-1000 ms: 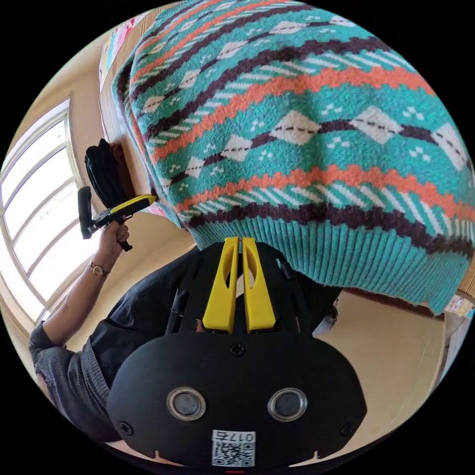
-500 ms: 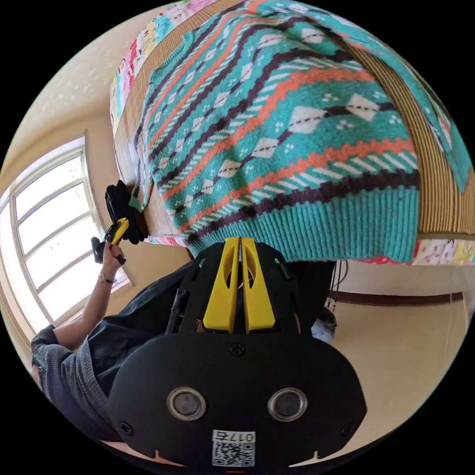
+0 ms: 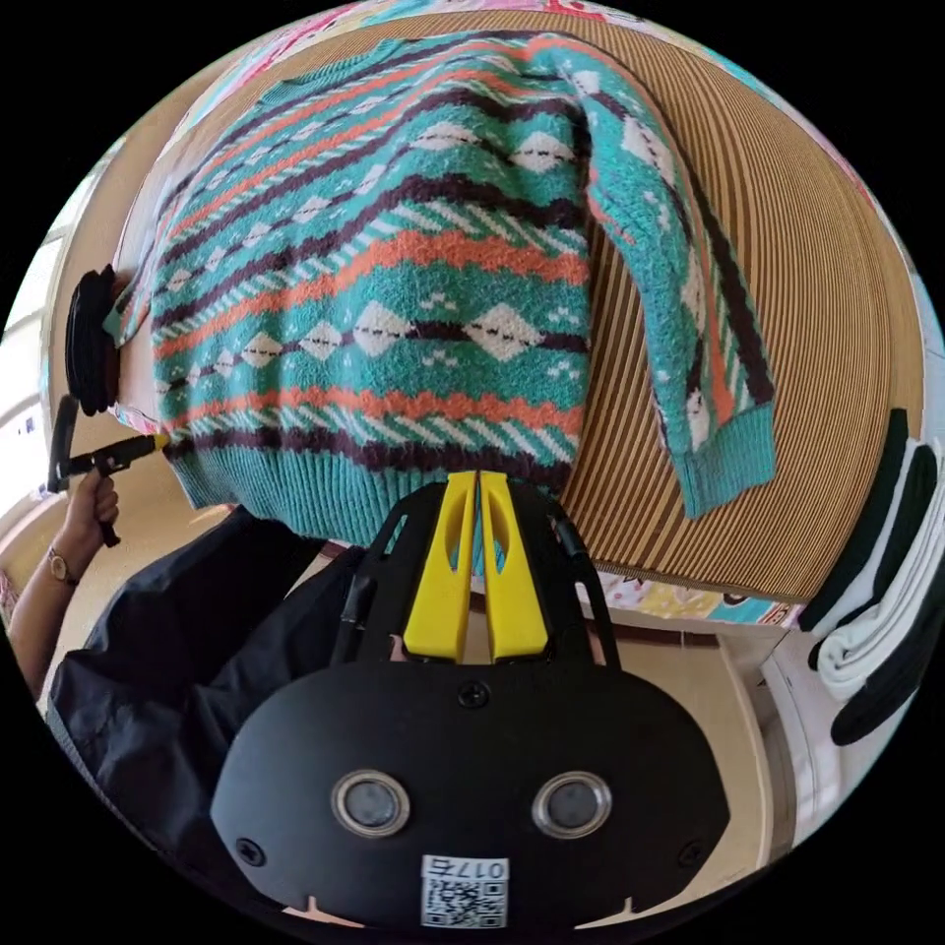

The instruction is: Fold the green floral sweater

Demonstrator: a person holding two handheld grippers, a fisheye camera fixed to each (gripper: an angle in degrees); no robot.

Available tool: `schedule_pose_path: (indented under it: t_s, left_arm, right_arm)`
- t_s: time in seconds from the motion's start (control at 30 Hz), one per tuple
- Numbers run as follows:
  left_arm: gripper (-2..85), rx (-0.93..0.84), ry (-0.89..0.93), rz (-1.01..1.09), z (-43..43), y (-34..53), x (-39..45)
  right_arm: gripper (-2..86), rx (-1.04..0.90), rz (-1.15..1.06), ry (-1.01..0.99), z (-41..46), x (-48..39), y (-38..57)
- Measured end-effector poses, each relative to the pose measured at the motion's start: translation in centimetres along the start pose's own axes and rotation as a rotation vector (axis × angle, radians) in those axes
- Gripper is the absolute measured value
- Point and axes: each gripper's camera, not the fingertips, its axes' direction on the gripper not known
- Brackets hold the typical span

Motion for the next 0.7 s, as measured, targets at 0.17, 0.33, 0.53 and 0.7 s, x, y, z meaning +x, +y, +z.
schedule_pose_path:
  t_s: [0.17,0.33,0.53,0.7]
  left_arm:
    - [2.0,0.033,-0.134,0.039,-4.2,2.0,-2.1]
    - [2.4,0.176,-0.053,-0.3,-5.8,6.2,-5.7]
    - [5.0,0.301,0.136,-0.39,-4.8,12.1,-6.4]
    - [4.3,0.285,0.176,-0.467,-3.6,15.7,-7.7]
  right_arm:
    - [0.5,-0.123,-0.046,0.009,3.5,1.1,1.9]
    - [1.2,-0.016,0.297,-0.424,1.8,7.5,4.4]
    - [10.5,0.476,0.776,-1.476,5.9,18.3,11.6]
    - [16.3,0.569,0.911,-1.59,8.5,21.0,10.3]
